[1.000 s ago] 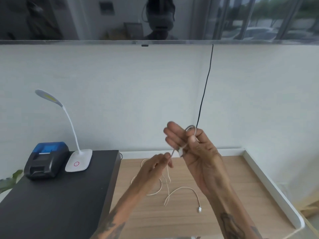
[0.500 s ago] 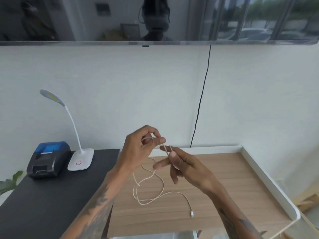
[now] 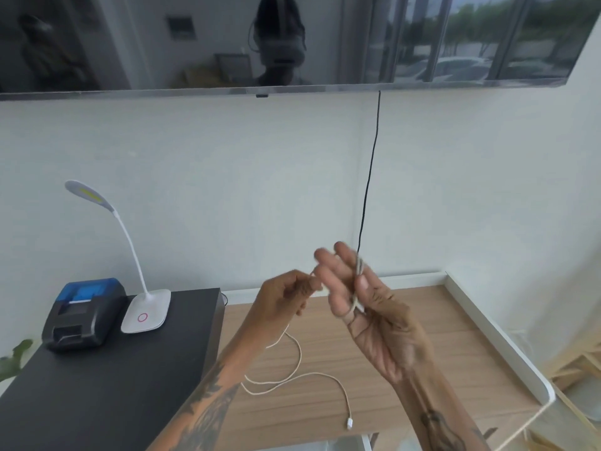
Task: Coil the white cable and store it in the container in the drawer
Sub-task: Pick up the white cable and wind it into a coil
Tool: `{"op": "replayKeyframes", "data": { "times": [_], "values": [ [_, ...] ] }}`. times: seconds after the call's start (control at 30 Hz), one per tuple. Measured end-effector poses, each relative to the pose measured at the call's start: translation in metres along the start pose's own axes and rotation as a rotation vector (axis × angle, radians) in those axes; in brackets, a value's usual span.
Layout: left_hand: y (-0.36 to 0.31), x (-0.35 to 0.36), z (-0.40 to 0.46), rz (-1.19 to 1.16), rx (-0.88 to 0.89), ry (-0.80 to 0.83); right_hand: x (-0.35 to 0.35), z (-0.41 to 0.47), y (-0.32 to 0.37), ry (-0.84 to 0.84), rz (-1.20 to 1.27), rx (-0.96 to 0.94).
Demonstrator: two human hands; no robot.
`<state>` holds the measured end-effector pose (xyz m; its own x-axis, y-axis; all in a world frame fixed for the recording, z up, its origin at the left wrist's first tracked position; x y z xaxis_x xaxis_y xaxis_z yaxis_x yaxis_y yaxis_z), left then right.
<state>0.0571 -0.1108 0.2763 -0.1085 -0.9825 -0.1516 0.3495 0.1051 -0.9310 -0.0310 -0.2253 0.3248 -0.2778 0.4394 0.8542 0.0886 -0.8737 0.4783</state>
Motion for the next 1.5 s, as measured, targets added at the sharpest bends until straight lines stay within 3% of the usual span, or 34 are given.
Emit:
{"op": "replayKeyframes", "data": {
  "times": [0.07, 0.17, 0.23, 0.3, 0.4, 0.5, 0.63, 0.77, 0.97, 1.07, 1.2, 1.27, 1.37, 1.43, 1.5],
  "values": [
    [0.009, 0.008, -0.017, 0.068, -0.01, 0.085, 0.0, 0.01, 0.02, -0.079, -0.196, -0.212],
    [0.003, 0.014, -0.03, 0.267, 0.121, 0.151, -0.016, 0.023, 0.044, -0.361, -0.95, -0.518],
    [-0.014, 0.006, -0.023, 0.339, 0.227, 0.094, -0.025, 0.031, 0.041, -0.389, -1.422, -0.549],
    [-0.036, -0.011, -0.012, 0.401, 0.343, 0.003, -0.039, 0.033, 0.028, -0.341, -1.645, -0.458],
    [-0.054, -0.036, 0.006, 0.414, 0.388, -0.071, -0.052, 0.025, 0.0, -0.232, -1.593, -0.24],
    [-0.057, -0.041, 0.02, 0.377, 0.383, -0.111, -0.055, 0.016, -0.029, -0.151, -1.34, -0.042],
    [-0.05, -0.038, 0.031, 0.171, 0.291, -0.165, -0.055, 0.015, -0.039, -0.261, -0.91, 0.058],
    [-0.034, -0.032, 0.036, -0.024, 0.145, -0.147, -0.05, 0.016, -0.033, -0.257, -0.745, 0.056],
    [-0.021, -0.029, 0.039, -0.038, 0.071, -0.151, -0.042, 0.016, -0.029, -0.232, -0.64, 0.003],
    [-0.014, -0.026, 0.036, -0.04, 0.017, -0.133, -0.033, 0.018, -0.026, -0.24, -0.4, 0.029],
    [-0.002, -0.014, 0.018, -0.023, 0.011, -0.079, -0.016, 0.037, 0.004, -0.213, -0.156, -0.174],
    [0.003, -0.01, 0.009, -0.033, -0.014, -0.06, -0.017, 0.048, 0.022, -0.29, -0.413, -0.349],
    [-0.001, -0.014, 0.006, 0.086, 0.057, -0.042, -0.03, 0.054, 0.034, -0.403, -1.127, -0.584],
    [-0.007, -0.022, 0.01, 0.155, 0.106, -0.051, -0.043, 0.056, 0.022, -0.33, -1.446, -0.55],
    [-0.012, -0.028, 0.013, 0.198, 0.127, -0.04, -0.061, 0.053, 0.007, -0.278, -1.635, -0.398]
  ]
}}
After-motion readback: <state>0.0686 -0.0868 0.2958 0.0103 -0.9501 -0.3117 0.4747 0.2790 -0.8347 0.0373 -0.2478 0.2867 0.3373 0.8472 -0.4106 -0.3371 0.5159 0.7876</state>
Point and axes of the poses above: each hand's wrist, its own z-axis towards the middle knuckle, its own x-axis out of the palm, y = z × x, the point moved 7 cm from there along z, towards the middle knuckle, and after that the axes turned 14 degrees about -y, right-handed, at the moved point
